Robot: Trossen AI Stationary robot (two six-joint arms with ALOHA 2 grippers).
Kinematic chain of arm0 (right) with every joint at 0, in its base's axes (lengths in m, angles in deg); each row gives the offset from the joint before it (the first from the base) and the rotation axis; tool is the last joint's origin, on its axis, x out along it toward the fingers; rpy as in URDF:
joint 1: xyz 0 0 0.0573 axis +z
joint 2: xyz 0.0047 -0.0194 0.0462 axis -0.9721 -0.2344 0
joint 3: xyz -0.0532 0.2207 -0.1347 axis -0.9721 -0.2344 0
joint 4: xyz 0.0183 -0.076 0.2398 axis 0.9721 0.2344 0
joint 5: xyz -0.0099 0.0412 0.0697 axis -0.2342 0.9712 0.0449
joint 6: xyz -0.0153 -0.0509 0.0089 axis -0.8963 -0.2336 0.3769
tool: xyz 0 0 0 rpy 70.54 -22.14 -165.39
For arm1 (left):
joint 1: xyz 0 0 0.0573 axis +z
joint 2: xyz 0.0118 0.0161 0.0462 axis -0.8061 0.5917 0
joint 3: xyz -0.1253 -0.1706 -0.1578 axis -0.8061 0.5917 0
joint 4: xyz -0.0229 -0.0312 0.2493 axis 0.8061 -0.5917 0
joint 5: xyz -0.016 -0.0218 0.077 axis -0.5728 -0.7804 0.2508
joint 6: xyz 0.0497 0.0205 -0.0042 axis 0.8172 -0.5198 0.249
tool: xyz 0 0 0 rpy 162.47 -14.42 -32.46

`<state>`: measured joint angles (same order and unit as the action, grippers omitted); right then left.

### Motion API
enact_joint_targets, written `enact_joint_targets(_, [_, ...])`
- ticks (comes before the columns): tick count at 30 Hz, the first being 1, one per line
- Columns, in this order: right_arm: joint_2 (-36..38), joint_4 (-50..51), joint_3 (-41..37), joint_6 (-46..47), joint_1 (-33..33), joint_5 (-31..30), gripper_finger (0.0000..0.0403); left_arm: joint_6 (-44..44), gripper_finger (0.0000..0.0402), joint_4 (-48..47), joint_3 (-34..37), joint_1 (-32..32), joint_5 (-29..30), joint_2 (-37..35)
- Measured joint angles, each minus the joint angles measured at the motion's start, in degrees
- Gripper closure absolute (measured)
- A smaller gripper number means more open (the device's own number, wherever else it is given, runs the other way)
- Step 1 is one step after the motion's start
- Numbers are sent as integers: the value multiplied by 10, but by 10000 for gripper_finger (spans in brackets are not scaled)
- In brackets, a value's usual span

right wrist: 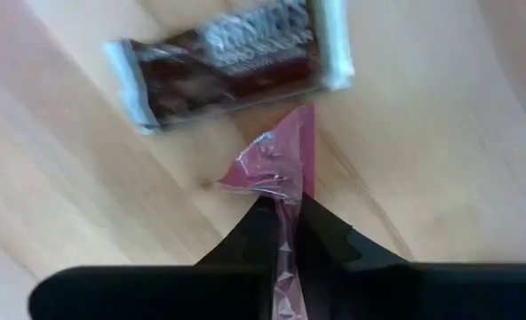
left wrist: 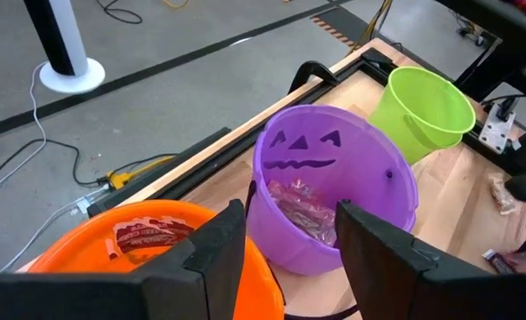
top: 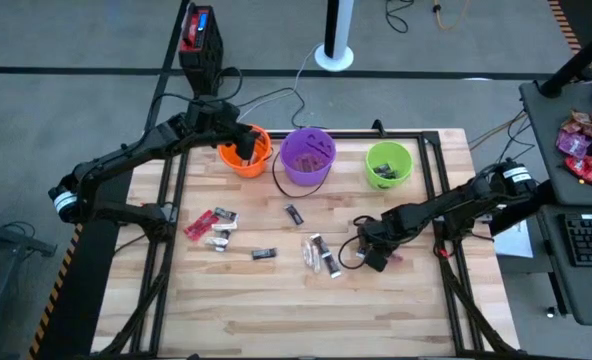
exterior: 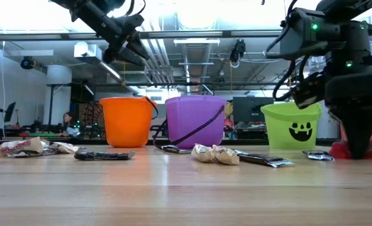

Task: Sort candy by brand, put in halloween buckets
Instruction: Put the red candy pack into the purple bucket

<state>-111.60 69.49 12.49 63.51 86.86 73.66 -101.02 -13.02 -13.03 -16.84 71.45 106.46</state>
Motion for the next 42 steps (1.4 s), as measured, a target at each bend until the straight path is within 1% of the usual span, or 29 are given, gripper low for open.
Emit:
enact_joint_targets(2, [34, 39, 8, 27, -7, -4, 386, 8, 243, -9, 0, -1, -12, 0])
enact_joint_targets(3, [54, 51, 20, 38, -12, -9, 388, 14, 243, -13, 0, -1, -28, 0])
enact_joint_targets(6, [110, 39, 60, 48, -33, -35, 388, 33, 243, -23, 0, -5, -94, 0])
enact_joint_targets(8, [133, 16, 80, 31, -55, -63, 388, 46, 243, -28, 0, -13, -143, 1])
enact_joint_targets(11, [159, -98, 112, -27, -103, -119, 389, 67, 243, -44, 0, -32, -217, 2])
enact_joint_targets(14, [160, -247, 121, -131, -161, -144, 389, 75, 243, -70, 0, -61, -263, 1])
enact_joint_targets(16, [148, -370, 119, -200, -205, -145, 389, 75, 243, -86, 0, -85, -271, 1])
enact_joint_targets(19, [113, -530, 119, -280, -269, -132, 389, 72, 243, -117, 0, -124, -272, 1])
enact_joint_targets(21, [79, -605, 118, -301, -301, -134, 389, 71, 243, -141, 0, -151, -271, 1])
enact_joint_targets(23, [43, -639, 125, -299, -328, -129, 389, 70, 243, -166, 0, -174, -270, 1])
enact_joint_targets(25, [13, -644, 143, -284, -349, -97, 380, 63, 243, -189, 0, -195, -258, 1])
enact_joint_targets(27, [-17, -642, 166, -268, -363, -68, 362, 53, 242, -207, 0, -212, -229, 1])
enact_joint_targets(30, [-60, -612, 205, -247, -371, -55, 327, 42, 242, -236, 0, -239, -170, 1])
enact_joint_targets(32, [-87, -569, 239, -243, -373, -48, 303, 42, 241, -251, 0, -257, -143, 1])
enact_joint_targets(35, [-119, -484, 295, -263, -376, -18, 273, 42, 232, -257, 4, -277, -121, 0])
enact_joint_targets(39, [-145, -376, 353, -290, -376, -13, 245, 40, 217, -255, 26, -298, -108, 0])
enact_joint_targets(42, [-147, -304, 389, -296, -376, -14, 233, 41, 209, -247, 63, -315, -108, -1])
